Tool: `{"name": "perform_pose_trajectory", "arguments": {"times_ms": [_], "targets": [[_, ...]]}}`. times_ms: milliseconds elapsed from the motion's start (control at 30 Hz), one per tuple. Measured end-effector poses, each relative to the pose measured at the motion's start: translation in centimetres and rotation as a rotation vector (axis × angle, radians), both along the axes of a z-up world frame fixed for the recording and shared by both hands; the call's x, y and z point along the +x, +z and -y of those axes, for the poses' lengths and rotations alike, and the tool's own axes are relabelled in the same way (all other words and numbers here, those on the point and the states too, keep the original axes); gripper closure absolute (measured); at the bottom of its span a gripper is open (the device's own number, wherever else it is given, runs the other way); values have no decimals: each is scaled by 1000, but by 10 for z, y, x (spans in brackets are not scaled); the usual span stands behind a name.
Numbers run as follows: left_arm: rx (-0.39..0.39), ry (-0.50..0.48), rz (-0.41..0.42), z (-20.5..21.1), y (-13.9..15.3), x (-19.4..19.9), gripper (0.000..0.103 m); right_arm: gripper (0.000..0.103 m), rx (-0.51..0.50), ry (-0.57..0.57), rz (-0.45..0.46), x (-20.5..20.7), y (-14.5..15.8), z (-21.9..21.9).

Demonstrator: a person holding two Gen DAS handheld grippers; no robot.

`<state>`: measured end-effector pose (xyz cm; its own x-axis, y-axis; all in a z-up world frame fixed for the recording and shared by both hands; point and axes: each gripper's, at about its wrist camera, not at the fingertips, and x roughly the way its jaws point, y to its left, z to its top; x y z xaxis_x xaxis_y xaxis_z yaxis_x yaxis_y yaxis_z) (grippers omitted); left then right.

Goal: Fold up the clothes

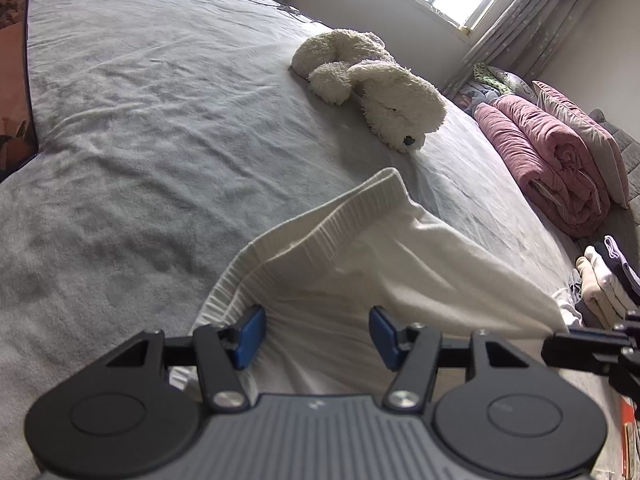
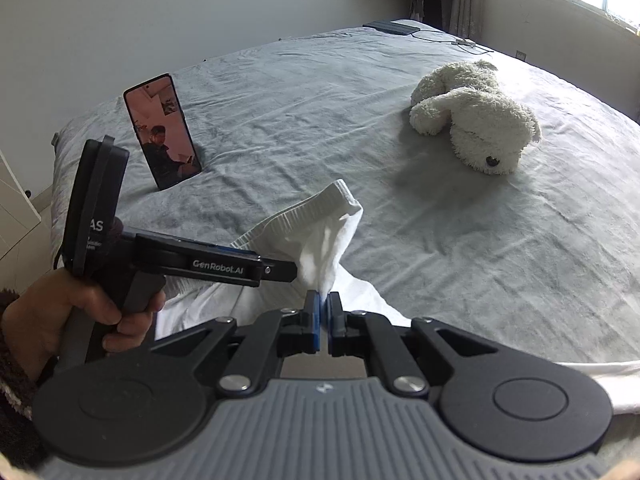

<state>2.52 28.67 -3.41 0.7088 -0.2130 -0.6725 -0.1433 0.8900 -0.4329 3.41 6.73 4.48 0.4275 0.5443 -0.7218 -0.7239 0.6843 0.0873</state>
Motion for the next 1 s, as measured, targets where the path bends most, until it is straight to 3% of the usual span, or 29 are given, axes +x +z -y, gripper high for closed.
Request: {"name": "perform_pose_trajectory", "arguments": {"times_ms": [400,600,767,800,867,1000], "targets": [[18,-12,1,2,0,0,44,98,47,-32,-217,-20,-73,3],[-8,-14,0,-4,1,-5,44,97,115,-42,-248,-15,-73,12],[-37,-14,-1,-11,2,-9,44,83,163,-28,-232,-11,-64,17],[-43,-14,-2,-12,2,-10,44,68,173,-25,-229,-10,-62,18],[-54,-15,-2,-15,3,-12,44,51,194,-37,-196,-6,-58,19],[-77,-15,-3,-20,4,-16,51,51,231,-63,-168,9,-56,16]]}}
